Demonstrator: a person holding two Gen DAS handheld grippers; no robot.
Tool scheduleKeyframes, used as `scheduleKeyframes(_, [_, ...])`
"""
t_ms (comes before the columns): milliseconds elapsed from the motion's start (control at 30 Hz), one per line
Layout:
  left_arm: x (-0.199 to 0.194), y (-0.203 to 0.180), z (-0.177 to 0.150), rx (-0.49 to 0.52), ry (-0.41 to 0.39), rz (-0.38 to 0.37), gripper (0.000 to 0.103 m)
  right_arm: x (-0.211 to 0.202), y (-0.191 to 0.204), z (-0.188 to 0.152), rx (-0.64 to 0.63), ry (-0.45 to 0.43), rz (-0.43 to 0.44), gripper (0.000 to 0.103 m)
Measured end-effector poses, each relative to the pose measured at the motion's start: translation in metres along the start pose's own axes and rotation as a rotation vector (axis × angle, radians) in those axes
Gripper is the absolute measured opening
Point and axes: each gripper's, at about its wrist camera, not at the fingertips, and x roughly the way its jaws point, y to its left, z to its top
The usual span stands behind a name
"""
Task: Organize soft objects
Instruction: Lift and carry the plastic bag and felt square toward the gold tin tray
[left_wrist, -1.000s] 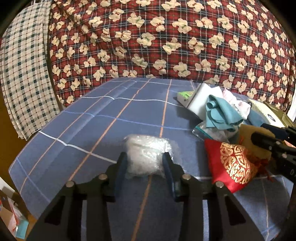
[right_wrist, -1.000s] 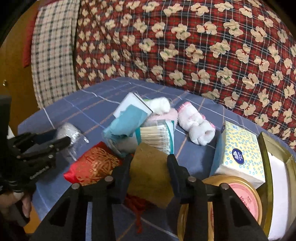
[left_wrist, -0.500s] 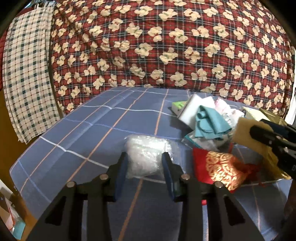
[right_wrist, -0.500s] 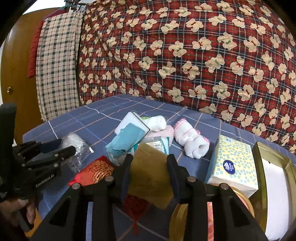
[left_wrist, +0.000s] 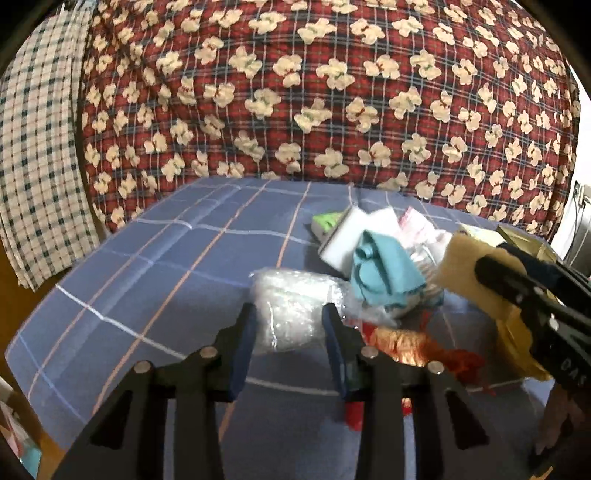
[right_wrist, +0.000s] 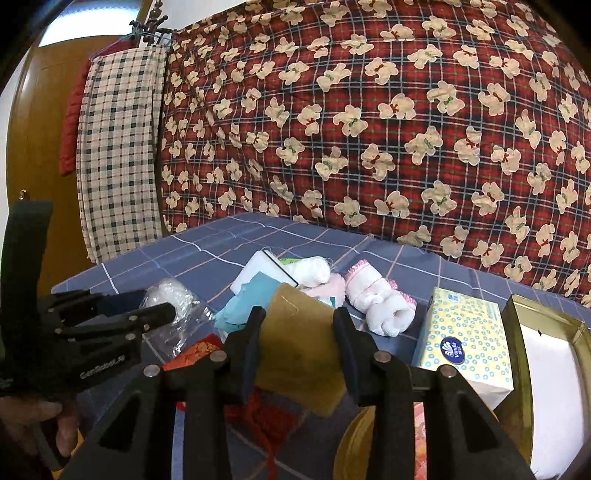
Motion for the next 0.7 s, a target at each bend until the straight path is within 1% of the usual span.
scheduleKeyframes(100, [0.002, 0.001, 0.003, -0.032, -0.03, 0.006, 0.033, -0.003, 0.001, 0.0, -0.003, -0.017, -0.003, 0.04])
scheduleKeyframes(233, [-0.001, -0.003, 0.006, -0.033, -0.075, 0.011, 0.033, -0.003, -0.001, 0.001, 0.004, -0.029, -0.002, 0.04])
scheduleKeyframes(300, [-0.001, -0.007, 0.009, -0.026, -0.08, 0.0, 0.033, -0.002, -0.003, 0.001, 0.009, -0.026, 0.001, 0.04])
scheduleKeyframes(400, [0.003, -0.016, 0.014, -0.006, -0.079, 0.005, 0.033, -0.004, -0.005, 0.001, 0.018, -0.037, -0.001, 0.04])
scheduleKeyframes(500, [0.007, -0.023, 0.016, 0.005, -0.064, 0.004, 0.033, -0.007, -0.007, 0.001, 0.023, -0.054, -0.009, 0.04])
scheduleKeyframes(567, [0.004, -0.027, 0.018, 0.013, -0.075, 0.0, 0.033, -0.009, -0.008, 0.001, 0.023, -0.067, -0.015, 0.04])
scheduleKeyframes(700, [0.004, -0.032, 0.021, 0.016, -0.073, 0.0, 0.033, -0.008, -0.011, 0.002, 0.036, -0.062, -0.008, 0.04])
